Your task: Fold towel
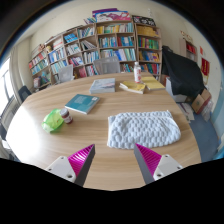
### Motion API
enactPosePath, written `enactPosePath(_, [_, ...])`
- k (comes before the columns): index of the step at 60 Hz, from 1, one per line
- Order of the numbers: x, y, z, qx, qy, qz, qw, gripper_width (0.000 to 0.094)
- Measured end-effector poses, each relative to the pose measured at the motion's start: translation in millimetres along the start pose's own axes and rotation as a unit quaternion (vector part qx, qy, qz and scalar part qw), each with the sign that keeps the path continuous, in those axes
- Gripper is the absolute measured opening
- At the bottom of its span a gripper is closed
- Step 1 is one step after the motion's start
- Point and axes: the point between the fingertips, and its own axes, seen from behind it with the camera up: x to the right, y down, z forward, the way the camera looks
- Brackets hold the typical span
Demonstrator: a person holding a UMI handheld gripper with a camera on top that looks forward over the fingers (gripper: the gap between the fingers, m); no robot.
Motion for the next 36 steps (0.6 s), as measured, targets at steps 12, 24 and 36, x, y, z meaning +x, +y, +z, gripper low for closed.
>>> enactPosePath(12, [-17.3, -17.9, 92.7, -0.02, -0.006, -0.048, 0.999, 0.0813])
enactPosePath(24, [-4.1, -0.4, 191.8, -0.071, 0.015, -0.104, 0.992, 0.0778])
enactPosePath(36, [8.6, 34.4, 223.4, -0.118, 0.005, -0.114, 0.986, 0.0574])
